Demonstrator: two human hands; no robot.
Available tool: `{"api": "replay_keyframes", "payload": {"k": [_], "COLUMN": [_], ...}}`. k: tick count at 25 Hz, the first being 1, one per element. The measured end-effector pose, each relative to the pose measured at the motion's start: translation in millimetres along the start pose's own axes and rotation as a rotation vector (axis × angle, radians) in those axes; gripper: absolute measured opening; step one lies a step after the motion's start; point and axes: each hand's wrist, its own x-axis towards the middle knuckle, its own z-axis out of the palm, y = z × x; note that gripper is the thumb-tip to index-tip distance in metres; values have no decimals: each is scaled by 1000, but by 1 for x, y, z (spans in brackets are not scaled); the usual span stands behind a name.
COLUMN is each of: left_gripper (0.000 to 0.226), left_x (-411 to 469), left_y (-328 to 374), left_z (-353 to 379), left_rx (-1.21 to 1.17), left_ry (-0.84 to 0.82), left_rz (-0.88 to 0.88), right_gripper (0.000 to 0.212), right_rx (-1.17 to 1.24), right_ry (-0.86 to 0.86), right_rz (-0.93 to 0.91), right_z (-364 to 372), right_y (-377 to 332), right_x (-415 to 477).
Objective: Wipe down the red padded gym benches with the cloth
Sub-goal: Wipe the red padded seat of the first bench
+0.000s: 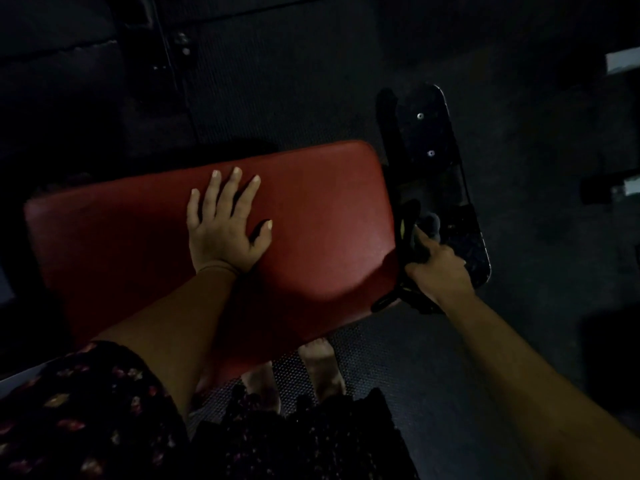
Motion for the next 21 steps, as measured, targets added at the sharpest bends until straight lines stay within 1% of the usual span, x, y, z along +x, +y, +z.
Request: {"api": "replay_keyframes", "payload": {"k": [3, 5, 9, 12, 14, 16, 18, 19, 21], "left_gripper": [67, 67, 66, 66, 66, 66, 65, 64, 62], "left_x": [-1, -2, -2, -2, -3, -2, -4, -5, -11], "left_y": [0, 0, 1, 3, 3, 2, 2, 1, -1], "left_z": [1, 0, -4, -5, -6, -8, -11, -12, -16], "left_rx": [7, 9, -2, 19, 28, 46, 29, 0, -42], "left_ry": [-17, -35, -69, -78, -103, -113, -124, -129, -162], "left_rz": [-2, -4, -10, -22, -18, -12, 10, 40, 150], "right_gripper": [77, 78, 77, 76, 75, 76, 77, 78, 79], "right_rx": [-59, -115, -68, -146, -151, -35, 184, 241, 237], "right_ry": [58, 59, 36, 77, 99, 64, 56, 64, 103], "right_rz": [-68, -111, -17, -57, -60, 5, 117, 142, 116], "right_z": [10, 15, 10, 18, 27, 31, 30, 29, 37], "right_y": [0, 12, 20, 18, 28, 35, 33, 30, 24], "right_x": [-20, -38, -23, -39, -62, -64, -52, -50, -63]}}
